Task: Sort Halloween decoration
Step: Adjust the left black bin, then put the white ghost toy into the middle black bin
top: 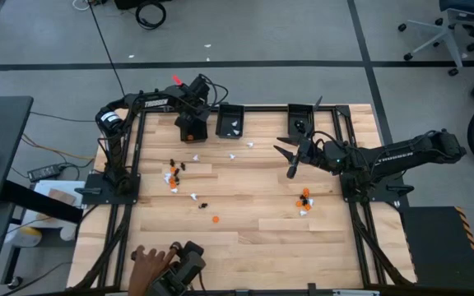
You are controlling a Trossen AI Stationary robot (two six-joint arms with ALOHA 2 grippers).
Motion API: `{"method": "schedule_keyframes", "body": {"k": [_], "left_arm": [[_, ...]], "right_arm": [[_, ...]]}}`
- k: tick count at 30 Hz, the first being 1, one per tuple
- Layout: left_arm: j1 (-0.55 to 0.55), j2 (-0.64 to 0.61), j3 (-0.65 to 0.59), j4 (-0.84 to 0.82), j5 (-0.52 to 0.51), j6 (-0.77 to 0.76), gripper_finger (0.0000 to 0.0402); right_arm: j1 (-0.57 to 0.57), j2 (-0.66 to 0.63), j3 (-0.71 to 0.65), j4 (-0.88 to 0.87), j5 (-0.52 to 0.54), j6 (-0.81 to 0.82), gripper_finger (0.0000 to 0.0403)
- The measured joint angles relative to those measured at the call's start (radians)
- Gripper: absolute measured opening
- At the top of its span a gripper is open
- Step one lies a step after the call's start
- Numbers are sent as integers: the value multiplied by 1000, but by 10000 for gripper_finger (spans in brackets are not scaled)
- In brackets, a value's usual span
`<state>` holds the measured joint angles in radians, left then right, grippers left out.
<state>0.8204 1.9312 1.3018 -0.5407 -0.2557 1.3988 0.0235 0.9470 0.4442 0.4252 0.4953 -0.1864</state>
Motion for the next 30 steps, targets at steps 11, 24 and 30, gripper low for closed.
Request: {"method": "schedule_keyframes", "body": {"k": [11,24,30], "left_arm": [[-16,0,0,48,-91,-83,172],[-65,-162,0,-57,-143,-387,172],[-160,-299,1,-144,14,-693,172]], "right_arm": [[0,0,0,-1,0,4,132],[0,0,0,0,5,4,132],[0,0,0,-8,5,13,132]]}}
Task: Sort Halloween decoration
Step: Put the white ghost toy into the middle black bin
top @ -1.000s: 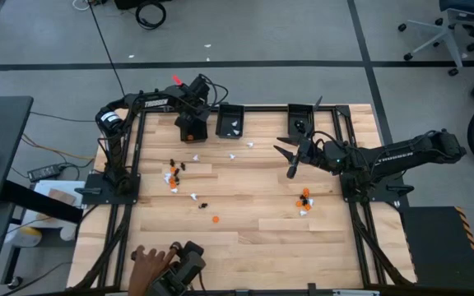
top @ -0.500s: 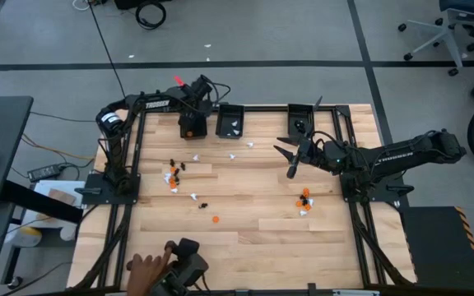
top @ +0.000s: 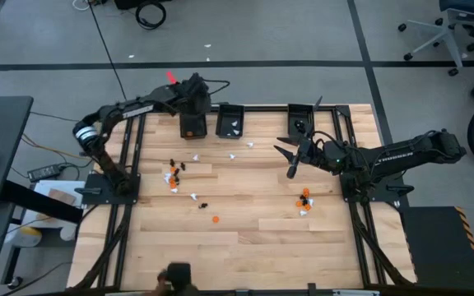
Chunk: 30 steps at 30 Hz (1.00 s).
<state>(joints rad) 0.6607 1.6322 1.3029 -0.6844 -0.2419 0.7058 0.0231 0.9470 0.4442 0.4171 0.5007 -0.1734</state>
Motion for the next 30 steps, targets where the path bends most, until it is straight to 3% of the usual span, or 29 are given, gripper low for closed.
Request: {"method": "schedule_keyframes", "body": {"k": [5,9,13,16,20,30], "left_arm": [[-98,-78,-13,-77,307,-269,172],[-227,-159,-175,75,473,-295,172],[-338,-242,-376,276,473,-346,172],[-399,-301,-493,381,473,-437,172],[-441,-329,-598,453,467,-555,172],[-533,-325,-813,906,410,-695,172]], "right_arm": [[0,0,0,-40,-25,33,132],[0,29,0,-55,-107,58,132],[0,111,0,-31,-186,66,132],[-6,202,0,72,-187,130,132],[-28,333,29,152,-193,153,132],[-68,584,192,206,-280,176,132]]}}
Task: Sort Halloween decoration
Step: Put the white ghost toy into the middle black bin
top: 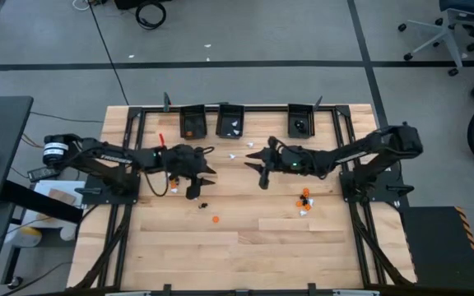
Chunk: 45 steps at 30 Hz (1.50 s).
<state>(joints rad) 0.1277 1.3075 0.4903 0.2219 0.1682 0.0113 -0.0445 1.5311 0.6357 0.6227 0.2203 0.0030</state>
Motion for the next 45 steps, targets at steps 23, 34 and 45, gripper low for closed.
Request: {"method": "schedule_keyframes", "body": {"k": [23,34,45], "left_arm": [[27,-301,-300,303,-140,104,172],[32,-328,-350,390,-141,81,172],[32,-327,-348,368,-143,86,172]], "right_arm": [[-119,336,234,71,-120,-37,143],[-175,471,183,291,-186,21,223],[-189,635,194,446,-113,-21,234]]}}
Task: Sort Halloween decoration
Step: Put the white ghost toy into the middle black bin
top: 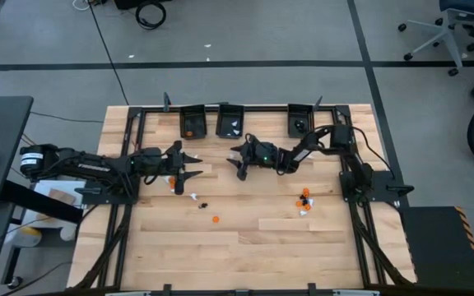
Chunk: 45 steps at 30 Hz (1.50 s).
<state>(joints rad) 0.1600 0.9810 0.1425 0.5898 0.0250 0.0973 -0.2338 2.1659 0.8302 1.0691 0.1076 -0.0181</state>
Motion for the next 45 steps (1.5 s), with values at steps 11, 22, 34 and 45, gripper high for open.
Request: {"method": "schedule_keyframes", "body": {"k": [11,22,34,45], "left_arm": [[1,0,0,0,-5,1,172],[1,0,0,-5,-5,2,172],[1,0,0,-8,-5,1,172],[1,0,0,-14,-5,0,172]], "right_arm": [[-38,57,90,-126,-41,38,196],[-32,54,87,-158,-58,16,64],[-9,-30,80,-246,-72,3,48],[-18,-168,134,-266,-24,-68,46]]}}
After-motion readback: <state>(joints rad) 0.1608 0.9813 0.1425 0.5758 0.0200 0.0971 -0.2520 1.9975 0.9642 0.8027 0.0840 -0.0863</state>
